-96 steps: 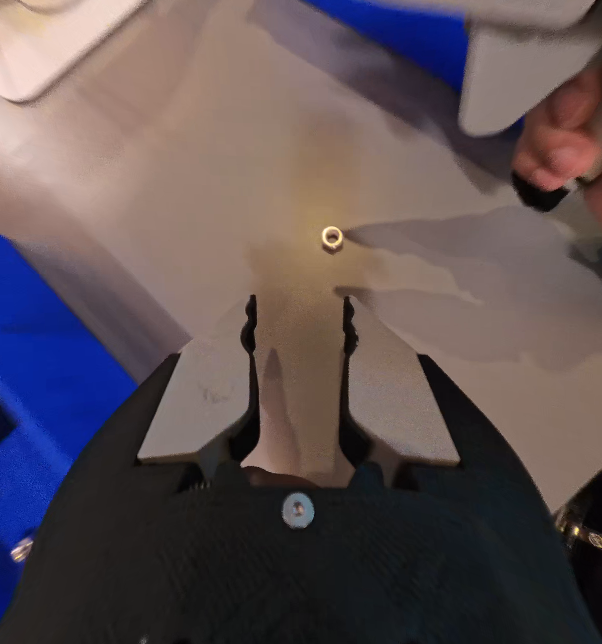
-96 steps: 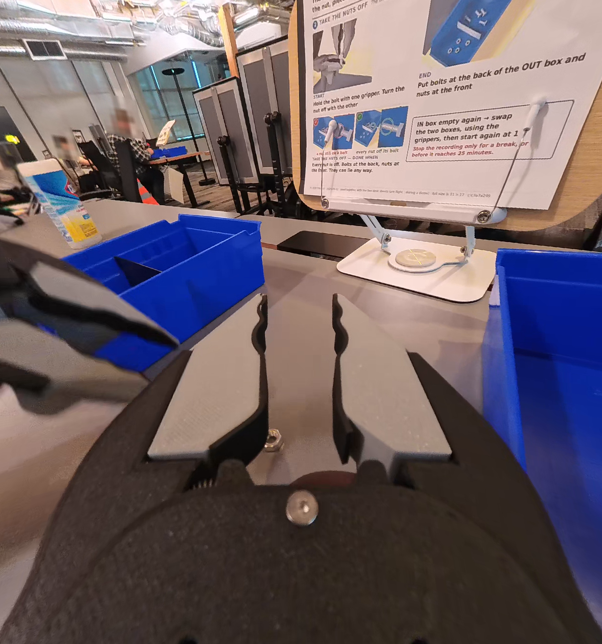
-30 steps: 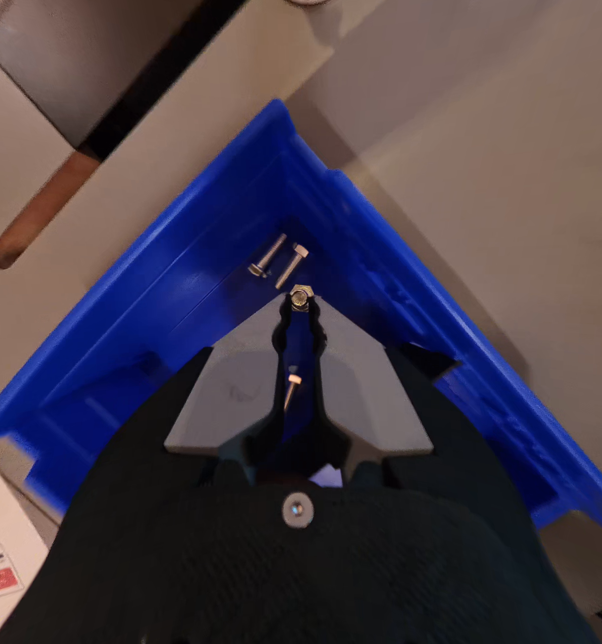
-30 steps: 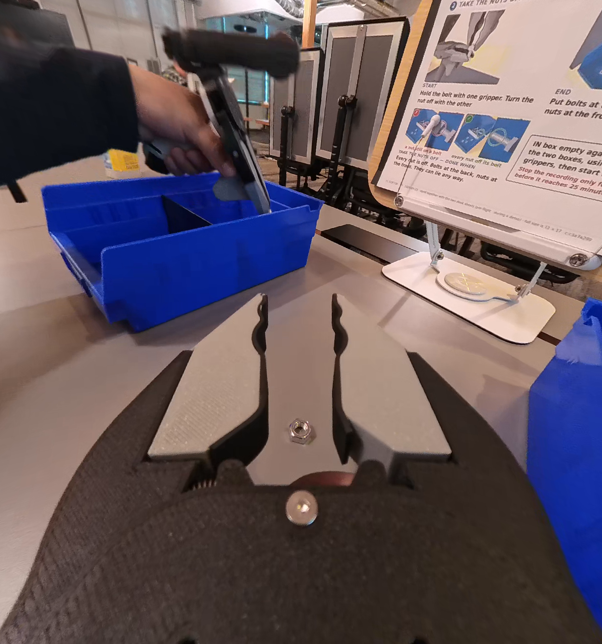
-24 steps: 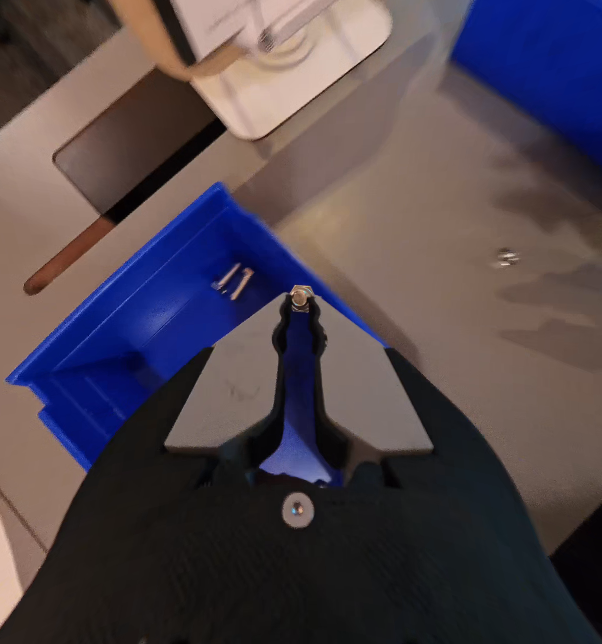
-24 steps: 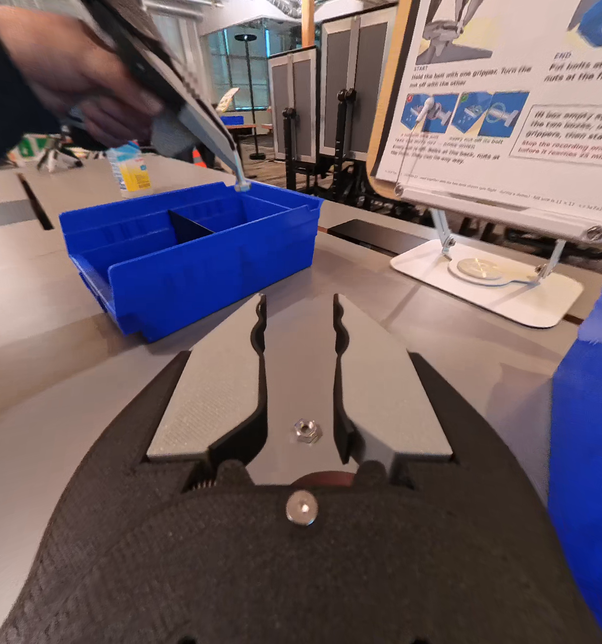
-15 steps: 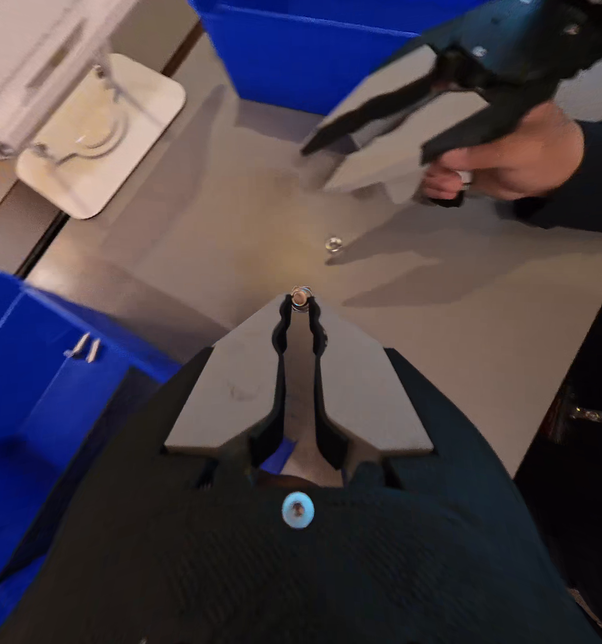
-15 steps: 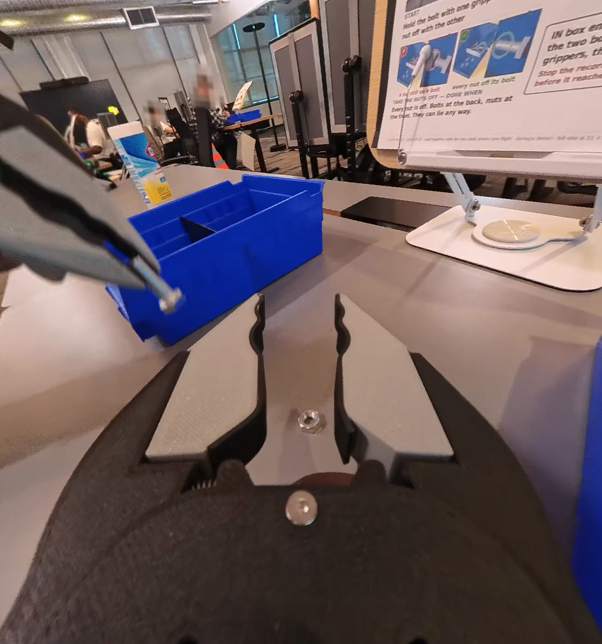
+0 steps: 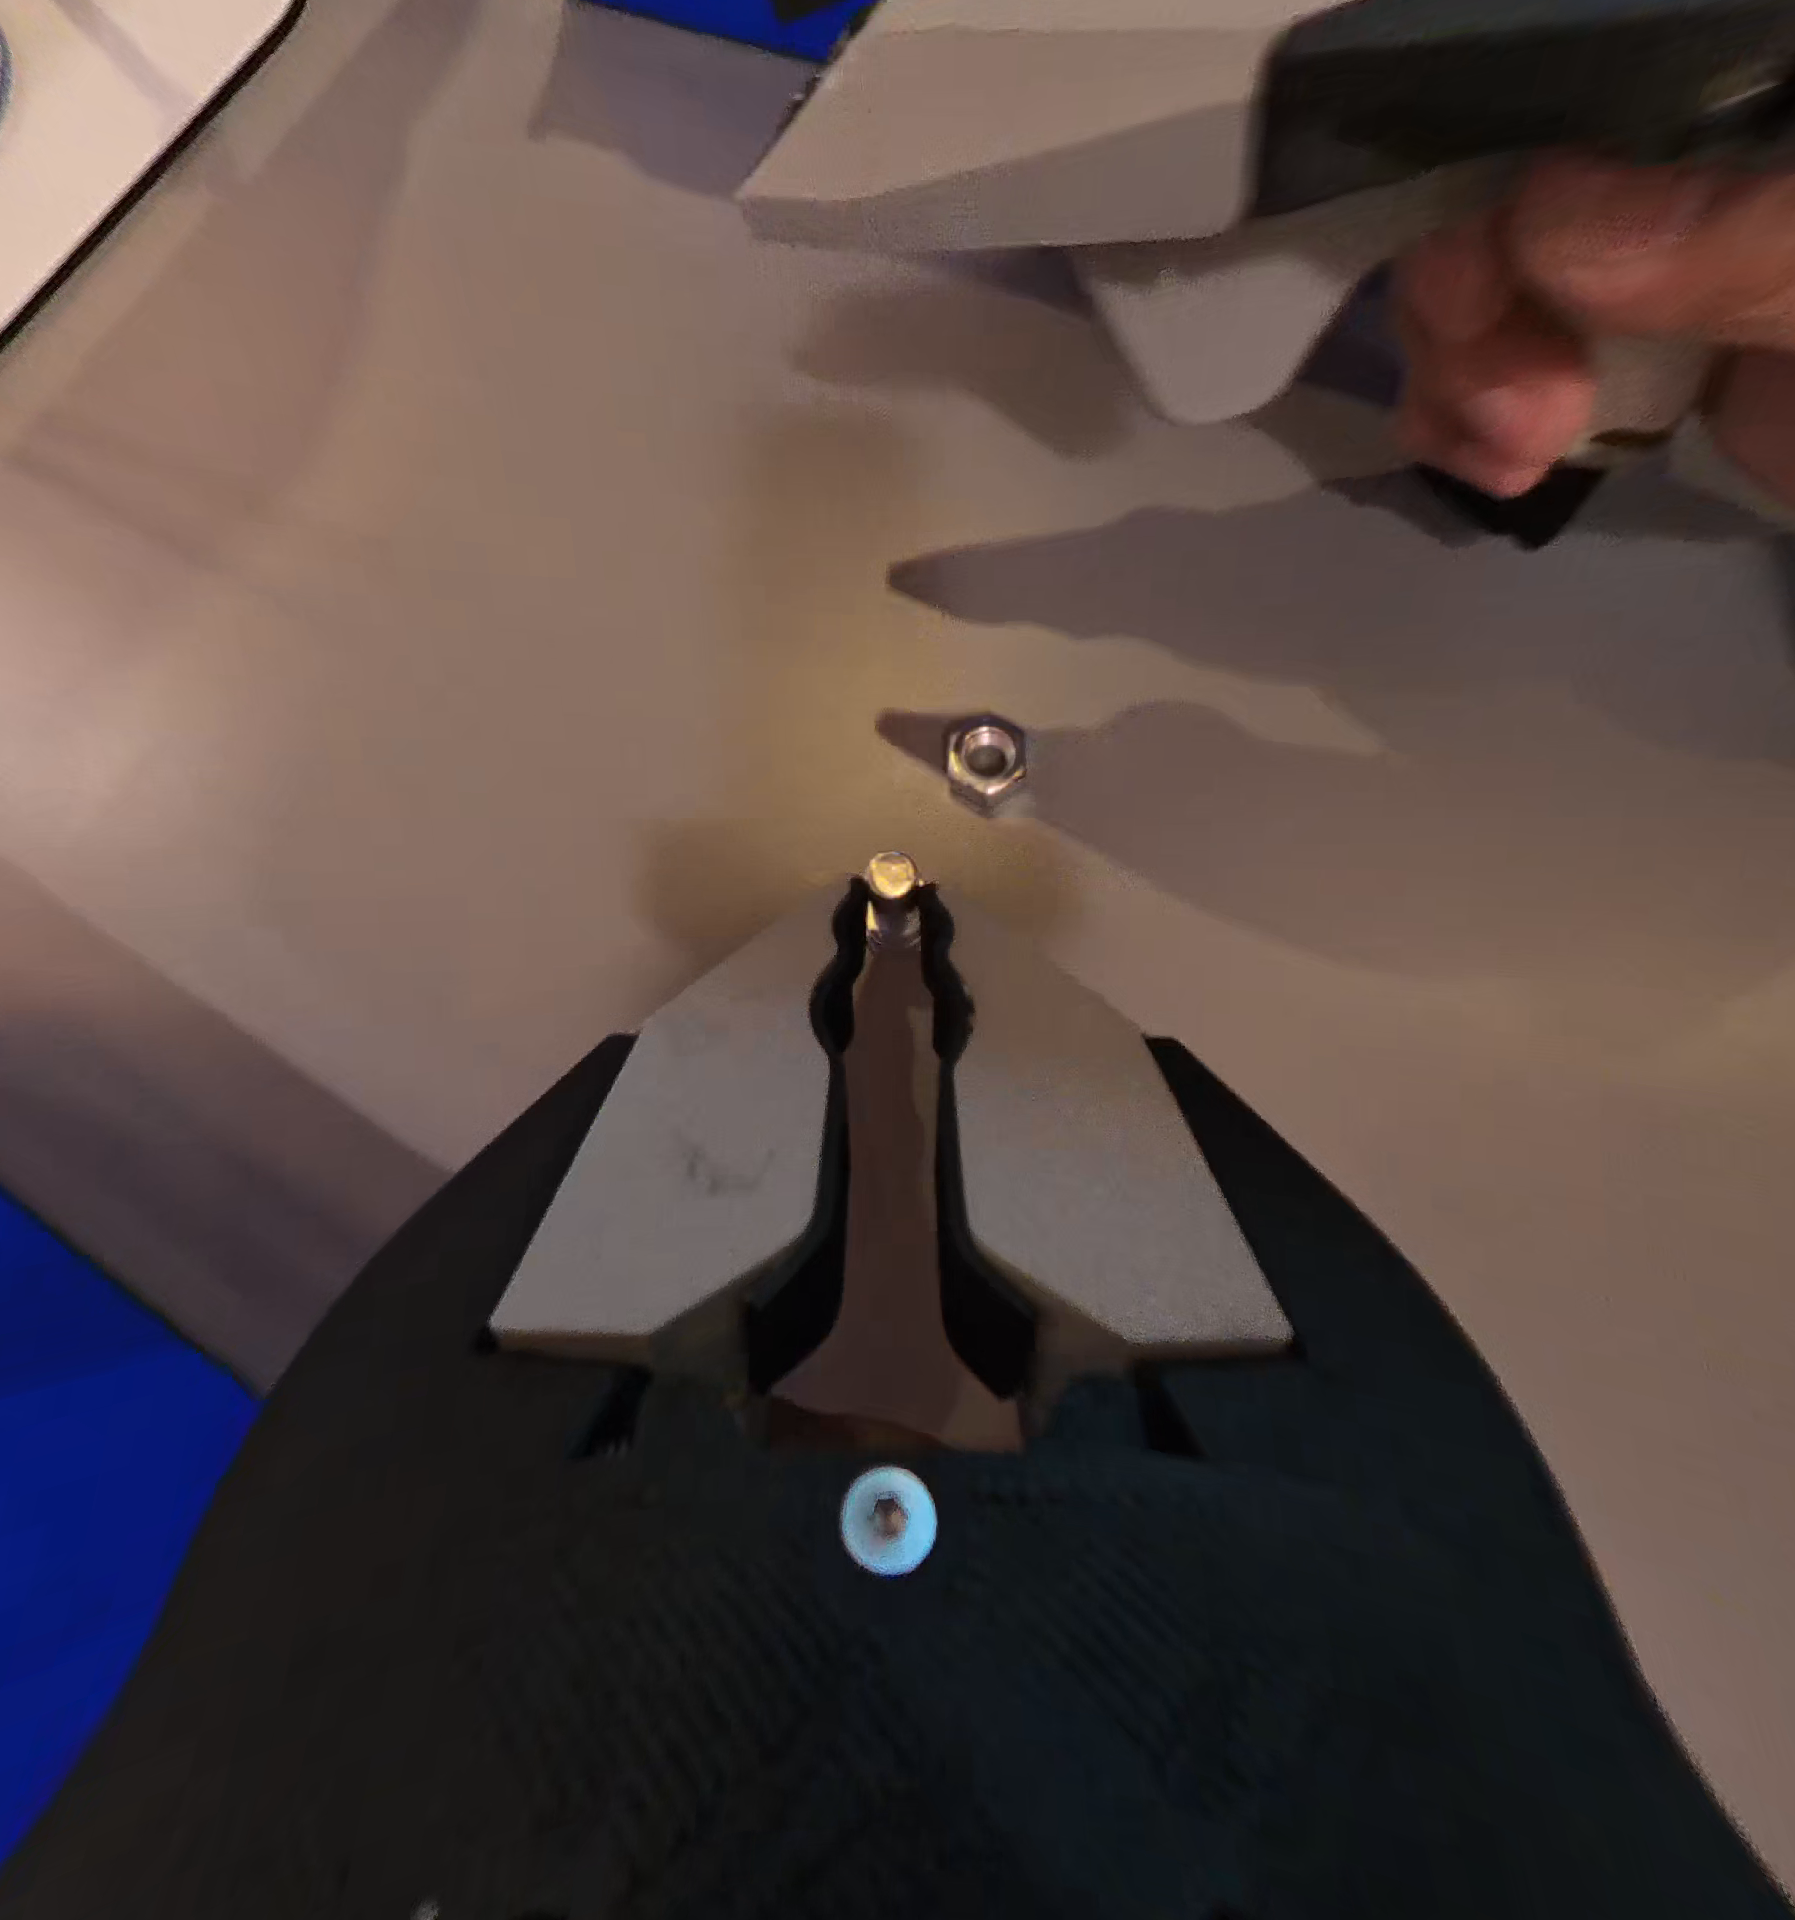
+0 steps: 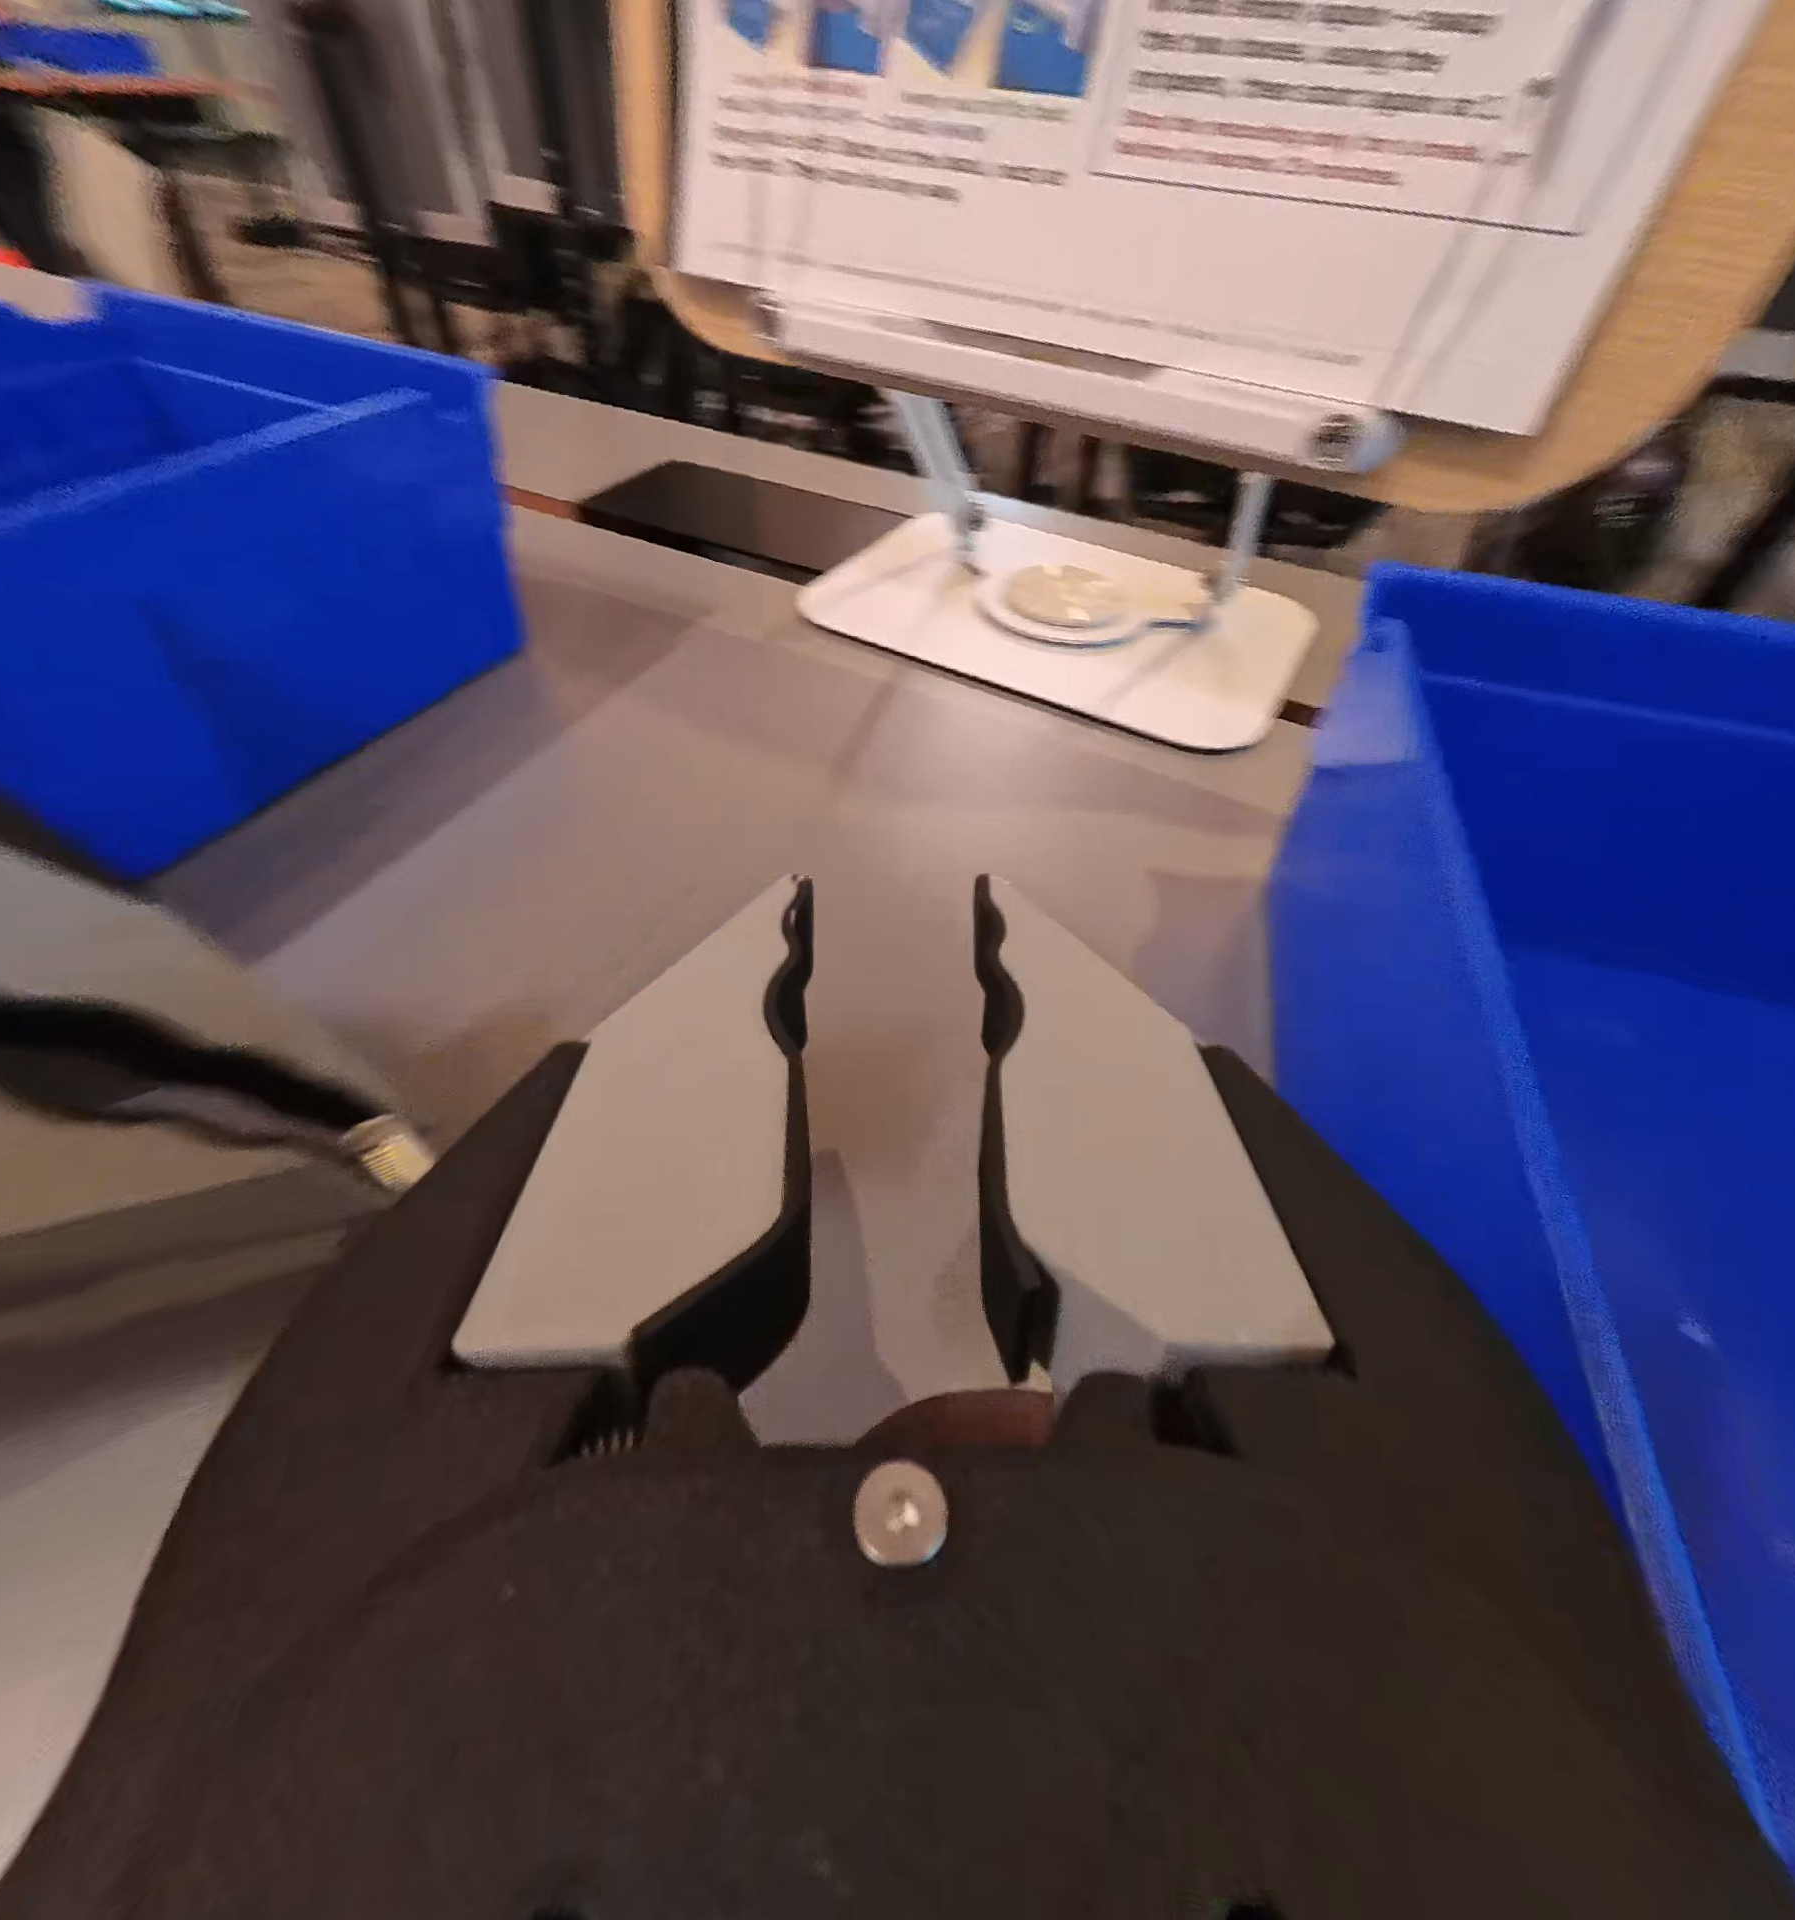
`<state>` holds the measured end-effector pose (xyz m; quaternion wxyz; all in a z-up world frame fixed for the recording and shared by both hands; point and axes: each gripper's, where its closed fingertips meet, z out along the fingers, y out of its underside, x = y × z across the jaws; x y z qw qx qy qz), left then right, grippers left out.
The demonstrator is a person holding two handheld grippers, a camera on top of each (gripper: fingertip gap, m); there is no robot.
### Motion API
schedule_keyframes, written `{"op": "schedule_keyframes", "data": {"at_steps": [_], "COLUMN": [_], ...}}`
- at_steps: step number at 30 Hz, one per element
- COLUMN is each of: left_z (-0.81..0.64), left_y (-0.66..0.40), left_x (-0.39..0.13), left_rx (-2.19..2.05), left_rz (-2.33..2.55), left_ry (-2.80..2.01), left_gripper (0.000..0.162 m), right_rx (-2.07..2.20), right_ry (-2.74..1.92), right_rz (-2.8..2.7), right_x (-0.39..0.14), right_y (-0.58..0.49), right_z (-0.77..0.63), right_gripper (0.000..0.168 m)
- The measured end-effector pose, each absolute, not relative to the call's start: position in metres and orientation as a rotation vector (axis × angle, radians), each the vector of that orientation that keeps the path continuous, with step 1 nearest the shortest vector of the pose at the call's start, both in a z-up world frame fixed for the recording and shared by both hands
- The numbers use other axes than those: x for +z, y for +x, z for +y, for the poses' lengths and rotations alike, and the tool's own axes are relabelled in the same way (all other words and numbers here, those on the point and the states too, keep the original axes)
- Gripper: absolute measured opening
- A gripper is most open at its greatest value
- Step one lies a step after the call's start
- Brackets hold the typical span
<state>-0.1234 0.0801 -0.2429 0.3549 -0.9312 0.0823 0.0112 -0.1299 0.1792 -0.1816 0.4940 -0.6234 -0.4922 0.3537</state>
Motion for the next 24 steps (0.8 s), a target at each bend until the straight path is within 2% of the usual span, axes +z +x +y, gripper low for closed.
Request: {"op": "schedule_keyframes", "data": {"at_steps": [4, 9, 12, 14, 16, 20, 23, 24], "left_z": [0.082, 0.088, 0.089, 0.089, 0.089, 0.088, 0.089, 0.089], "left_y": [-0.122, -0.118, -0.118, -0.119, -0.120, -0.123, -0.124, -0.124], "left_x": [-0.250, -0.256, -0.256, -0.256, -0.256, -0.256, -0.256, -0.256], "left_rx": [0.027, 0.154, 0.114, 0.091, 0.073, 0.061, 0.063, 0.067], "left_rz": [0.202, 0.265, 0.221, 0.202, 0.185, 0.165, 0.162, 0.165], "left_ry": [-2.386, -2.372, -2.372, -2.361, -2.359, -2.356, -2.355, -2.355], "left_gripper": [0.008, 0.007, 0.008, 0.008, 0.009, 0.015, 0.016, 0.016], "right_rx": [0.542, 0.337, 0.126, 0.078, 0.093, -0.002, -0.038, -0.038], "right_ry": [-1.506, -1.551, -1.578, -1.652, -1.787, -1.807, -1.796, -1.806], "right_rz": [-1.102, -1.064, -0.960, -0.898, -0.857, -0.740, -0.661, -0.650], "right_x": [-0.192, -0.197, -0.192, -0.195, -0.209, -0.201, -0.194, -0.195], "right_y": [-0.131, -0.143, -0.139, -0.137, -0.138, -0.123, -0.103, -0.098], "right_z": [0.208, 0.229, 0.269, 0.293, 0.308, 0.340, 0.357, 0.359], "right_gripper": [0.038, 0.038, 0.035, 0.008, 0.012, 0.004, 0.007, 0.021]}}
